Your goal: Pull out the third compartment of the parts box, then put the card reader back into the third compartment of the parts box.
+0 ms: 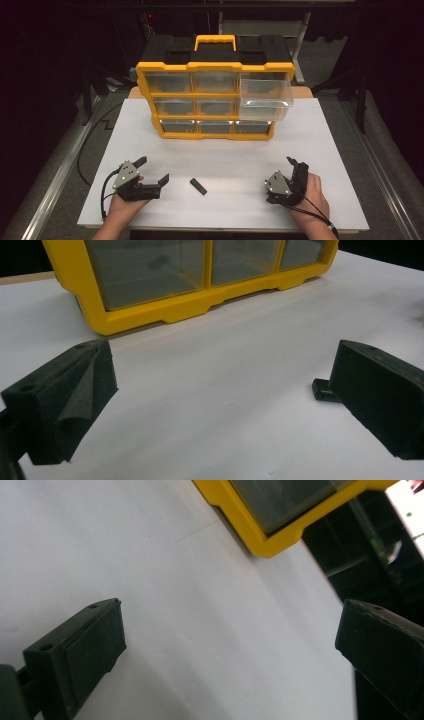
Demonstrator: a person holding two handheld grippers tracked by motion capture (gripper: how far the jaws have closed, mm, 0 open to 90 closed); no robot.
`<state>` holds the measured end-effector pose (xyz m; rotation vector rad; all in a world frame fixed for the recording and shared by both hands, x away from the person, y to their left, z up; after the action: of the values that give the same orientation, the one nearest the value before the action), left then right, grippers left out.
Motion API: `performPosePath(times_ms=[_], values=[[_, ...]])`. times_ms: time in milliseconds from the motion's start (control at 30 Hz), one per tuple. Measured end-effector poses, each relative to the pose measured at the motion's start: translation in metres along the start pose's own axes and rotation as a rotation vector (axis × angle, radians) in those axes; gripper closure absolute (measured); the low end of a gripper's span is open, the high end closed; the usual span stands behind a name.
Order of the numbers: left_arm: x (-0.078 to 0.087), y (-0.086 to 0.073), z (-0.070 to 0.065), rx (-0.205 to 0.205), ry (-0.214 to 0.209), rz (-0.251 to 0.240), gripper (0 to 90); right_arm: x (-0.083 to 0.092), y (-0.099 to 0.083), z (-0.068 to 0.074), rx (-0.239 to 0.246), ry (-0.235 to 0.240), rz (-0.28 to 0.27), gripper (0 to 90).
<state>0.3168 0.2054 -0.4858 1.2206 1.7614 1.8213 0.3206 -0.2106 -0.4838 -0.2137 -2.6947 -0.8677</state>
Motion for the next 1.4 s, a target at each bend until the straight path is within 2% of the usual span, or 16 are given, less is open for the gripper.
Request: performPosePath(times_ms=[67,133,167,200,233,433,467,500,533,567,600,633,833,1033,1167,1400], values=[[0.001,0.000,0.000,0.000,0.000,-0.001,0.3,-0.001,-0.005,-0.001,-0.093,0.038,0.019,0.0],[0.001,0.000,0.000,-0.002,0.001,-0.002,0.3,-0.001,-0.006,-0.002,-0.119,0.051,0.022,0.0],[0.001,0.000,0.000,-0.002,0.001,-0.001,0.3,-0.001,-0.008,-0.002,-0.190,0.079,0.035,0.0],[0.001,0.000,0.001,-0.001,0.000,0.002,0.3,-0.002,-0.010,-0.002,-0.219,0.095,0.038,0.0],[0.001,0.000,0.001,0.000,-0.001,0.004,0.3,-0.002,-0.010,-0.002,-0.219,0.095,0.038,0.0],[0.001,-0.001,0.001,0.001,-0.001,0.013,0.3,-0.003,-0.016,-0.004,-0.374,0.179,0.057,0.0],[0.001,0.000,0.002,0.003,0.001,0.011,0.3,-0.004,-0.017,-0.005,-0.431,0.202,0.052,0.0],[0.001,0.000,0.002,0.003,0.001,0.011,0.3,-0.004,-0.017,-0.005,-0.431,0.202,0.052,0.0],[0.002,0.000,0.002,0.004,0.001,0.011,0.3,-0.004,-0.017,-0.005,-0.485,0.226,0.043,0.0],[0.001,0.000,0.003,0.005,0.001,0.011,0.3,-0.004,-0.017,-0.005,-0.485,0.226,0.043,0.0],[0.001,0.000,0.003,0.005,0.001,0.013,0.3,-0.004,-0.016,-0.005,-0.515,0.240,0.039,0.0],[0.000,0.000,0.003,0.006,0.002,0.015,0.3,-0.003,-0.015,-0.006,-0.569,0.262,0.025,0.0],[-0.002,0.001,0.004,0.013,0.000,0.016,0.3,-0.003,-0.013,-0.009,-0.708,0.310,-0.020,0.0],[-0.003,0.001,0.003,0.011,0.002,0.024,0.3,-0.002,-0.013,-0.014,-0.727,0.296,-0.048,0.0],[-0.001,0.001,0.002,0.007,0.004,0.021,0.3,-0.001,-0.011,-0.016,-0.716,0.276,-0.071,0.0],[0.001,0.001,0.003,0.011,0.014,0.015,0.3,-0.005,-0.010,-0.014,-0.686,0.265,-0.056,0.0]])
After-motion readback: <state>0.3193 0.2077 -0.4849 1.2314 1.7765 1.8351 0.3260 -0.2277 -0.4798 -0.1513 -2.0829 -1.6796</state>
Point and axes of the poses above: each handheld gripper's, and its own axes: x roughly backward along the jaws, y roughly out of its top, z roughly to its left, the point moved 4 cm from there along -x, roughly forward along the jaws, and after that the axes turned 12 degrees about -y, right-handed, at the moved point
